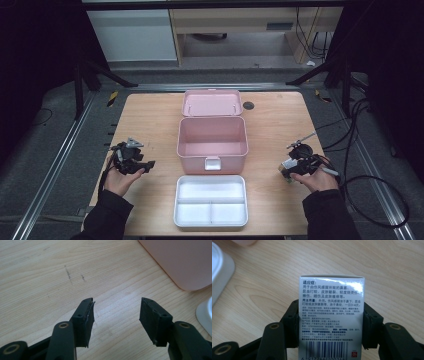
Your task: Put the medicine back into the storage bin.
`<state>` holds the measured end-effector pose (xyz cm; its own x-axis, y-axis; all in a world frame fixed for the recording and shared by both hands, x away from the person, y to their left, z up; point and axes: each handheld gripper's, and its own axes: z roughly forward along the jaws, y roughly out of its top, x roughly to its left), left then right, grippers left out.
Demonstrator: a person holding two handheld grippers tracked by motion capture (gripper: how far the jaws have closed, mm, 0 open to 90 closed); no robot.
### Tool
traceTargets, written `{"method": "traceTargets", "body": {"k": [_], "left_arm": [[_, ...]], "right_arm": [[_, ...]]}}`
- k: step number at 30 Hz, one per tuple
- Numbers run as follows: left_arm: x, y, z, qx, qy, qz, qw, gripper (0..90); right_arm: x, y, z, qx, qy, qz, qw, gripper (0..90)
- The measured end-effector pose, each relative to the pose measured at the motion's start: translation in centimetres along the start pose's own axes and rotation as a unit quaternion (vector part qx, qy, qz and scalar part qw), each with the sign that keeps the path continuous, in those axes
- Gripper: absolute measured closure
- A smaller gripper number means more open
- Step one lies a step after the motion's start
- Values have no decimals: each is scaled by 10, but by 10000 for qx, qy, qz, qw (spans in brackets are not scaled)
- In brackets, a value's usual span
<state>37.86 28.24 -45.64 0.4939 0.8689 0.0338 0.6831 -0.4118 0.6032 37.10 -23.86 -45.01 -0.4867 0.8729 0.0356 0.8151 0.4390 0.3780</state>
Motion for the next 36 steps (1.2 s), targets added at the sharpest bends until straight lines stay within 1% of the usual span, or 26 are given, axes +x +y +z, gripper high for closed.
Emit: {"method": "traceTargets", "body": {"k": [4,8,12,16,19,24,27,28,36], "left_arm": [[1,0,1,21,-8,7,10000,444],[1,1,2,18,-21,2,10000,442],[0,2,4,35,-53,37,10000,443],[-1,2,5,36,-63,30,10000,444],[0,2,4,40,-62,31,10000,444],[1,2,2,12,-63,9,10000,446],[3,3,2,-6,-52,-13,10000,449],[3,3,2,-10,-57,-13,10000,449],[3,3,1,-20,-61,-18,10000,450]], "right_arm": [[3,7,-8,-123,76,-21,9999,454],[5,15,-19,-261,78,-36,9996,454],[7,26,-29,-436,106,-117,9989,454],[11,38,-41,-629,101,-189,9978,454],[16,49,-50,-725,126,-240,9970,454],[23,64,-62,-915,131,-397,9949,454],[29,74,-68,-1022,197,-484,9934,454],[31,78,-71,-1061,188,-520,9928,454],[45,106,-85,-1277,222,-750,9887,454]]}}
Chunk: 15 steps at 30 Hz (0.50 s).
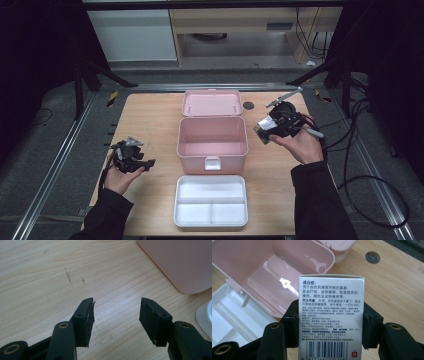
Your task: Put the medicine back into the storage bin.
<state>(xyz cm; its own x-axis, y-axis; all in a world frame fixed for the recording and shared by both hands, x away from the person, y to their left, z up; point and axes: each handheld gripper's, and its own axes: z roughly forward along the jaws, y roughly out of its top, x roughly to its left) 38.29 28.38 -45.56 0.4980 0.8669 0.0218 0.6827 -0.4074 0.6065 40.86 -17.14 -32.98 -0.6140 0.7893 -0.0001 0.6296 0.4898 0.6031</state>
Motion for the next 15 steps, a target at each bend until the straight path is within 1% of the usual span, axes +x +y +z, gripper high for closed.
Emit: {"method": "traceTargets", "body": {"k": [6,8,12,13,15], "left_arm": [[1,0,-1,-11,14,8,10000,452],[1,0,-1,-49,17,-15,10000,452],[2,0,-2,-32,27,12,10000,453],[2,0,-2,-29,29,13,10000,454],[2,0,-2,-49,32,-17,10000,455]], "right_arm": [[7,20,2,-38,55,-134,9999,455],[10,26,4,-41,78,-162,9998,455],[15,38,9,-27,99,-252,9996,455],[16,41,11,-20,120,-307,9995,455],[18,46,14,-7,118,-352,9993,455]]}}
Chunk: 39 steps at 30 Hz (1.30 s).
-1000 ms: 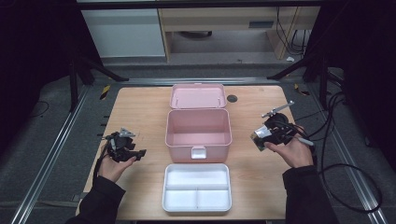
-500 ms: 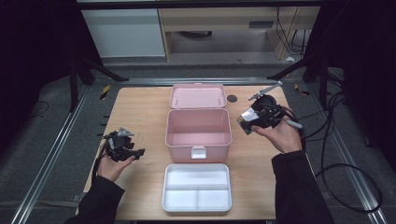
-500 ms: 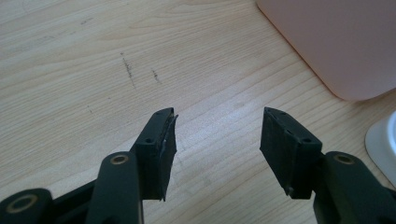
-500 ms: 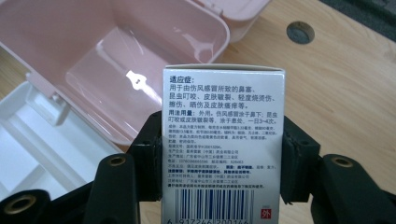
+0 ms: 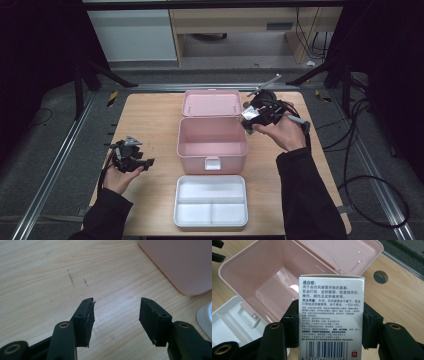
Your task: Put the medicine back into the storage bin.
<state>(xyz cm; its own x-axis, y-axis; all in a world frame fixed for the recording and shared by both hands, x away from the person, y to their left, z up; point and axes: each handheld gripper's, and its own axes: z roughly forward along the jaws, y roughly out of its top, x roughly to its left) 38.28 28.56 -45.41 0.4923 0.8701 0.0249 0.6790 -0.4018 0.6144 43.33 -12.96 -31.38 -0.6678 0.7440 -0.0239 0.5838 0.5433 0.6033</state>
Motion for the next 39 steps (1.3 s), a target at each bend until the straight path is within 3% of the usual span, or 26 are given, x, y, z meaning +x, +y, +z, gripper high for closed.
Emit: {"method": "traceTargets", "body": {"k": [13,18,25,31,39], "left_arm": [[0,0,-1,14,145,86,9999,465],[1,1,-2,14,237,122,9996,448],[2,0,-3,26,207,-7,9998,440],[3,0,-2,75,234,-17,9997,430],[2,0,-3,54,201,-3,9998,428]], "right_arm": [[10,29,28,20,111,-278,9995,455],[15,36,45,154,150,-391,9990,454],[23,41,67,321,227,-489,9980,454],[29,40,87,470,364,-490,9970,454],[39,39,108,708,442,-691,9941,453]]}}
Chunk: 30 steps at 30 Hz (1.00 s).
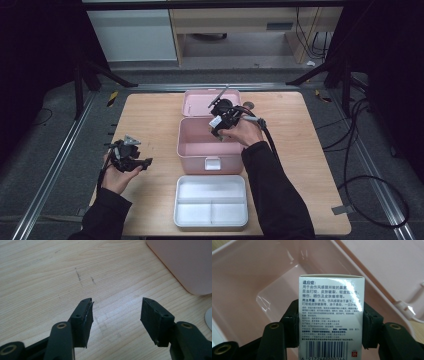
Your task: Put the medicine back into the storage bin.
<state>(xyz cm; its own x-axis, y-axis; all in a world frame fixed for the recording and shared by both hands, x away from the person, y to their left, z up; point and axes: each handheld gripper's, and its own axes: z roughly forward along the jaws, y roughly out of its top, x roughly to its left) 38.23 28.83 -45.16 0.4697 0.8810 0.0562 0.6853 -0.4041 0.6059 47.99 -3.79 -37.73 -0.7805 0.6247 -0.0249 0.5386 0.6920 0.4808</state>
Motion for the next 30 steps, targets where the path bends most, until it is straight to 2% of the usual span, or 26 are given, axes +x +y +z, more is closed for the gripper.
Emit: {"method": "traceTargets", "body": {"k": [3,6,14,17,24,30], "left_arm": [[0,0,0,-19,-1,2,10000,428],[0,0,-1,-32,-15,-2,10000,430],[-1,0,0,-24,-40,34,10000,434],[-1,0,0,-18,-35,53,10000,435],[-2,1,-2,-43,-60,64,10000,445],[-7,4,-7,-208,-201,197,9994,460]], "right_arm": [[3,0,8,54,78,-56,9999,453],[3,-2,14,52,216,-6,9998,452],[6,-9,32,286,263,-94,9992,444],[7,-10,33,293,189,-173,9992,445],[7,-10,14,-58,73,-212,9997,459],[5,-20,-17,-583,-83,-213,9980,433]]}}
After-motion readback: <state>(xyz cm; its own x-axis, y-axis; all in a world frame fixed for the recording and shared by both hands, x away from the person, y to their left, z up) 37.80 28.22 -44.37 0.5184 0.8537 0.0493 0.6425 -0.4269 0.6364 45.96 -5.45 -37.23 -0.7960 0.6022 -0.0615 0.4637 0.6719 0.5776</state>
